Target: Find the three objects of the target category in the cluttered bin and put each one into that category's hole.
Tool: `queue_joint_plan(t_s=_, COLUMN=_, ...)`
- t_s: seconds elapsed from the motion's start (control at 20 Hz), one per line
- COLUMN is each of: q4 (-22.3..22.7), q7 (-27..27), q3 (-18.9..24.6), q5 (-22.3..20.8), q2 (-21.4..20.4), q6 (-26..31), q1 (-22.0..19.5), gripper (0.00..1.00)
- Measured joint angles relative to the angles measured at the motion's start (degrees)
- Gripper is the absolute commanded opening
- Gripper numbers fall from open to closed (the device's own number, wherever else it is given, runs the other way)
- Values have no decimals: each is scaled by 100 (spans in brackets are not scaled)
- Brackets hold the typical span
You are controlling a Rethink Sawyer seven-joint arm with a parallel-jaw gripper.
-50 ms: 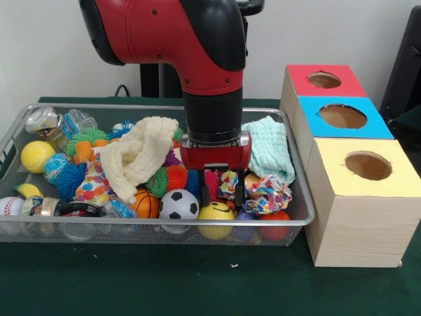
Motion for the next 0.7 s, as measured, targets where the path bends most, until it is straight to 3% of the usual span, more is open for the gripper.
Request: queue_joint_plan(t_s=0.7, q4=-22, q7=0, q3=-91, q5=9, q2=68, q6=94, q1=72, gripper=100)
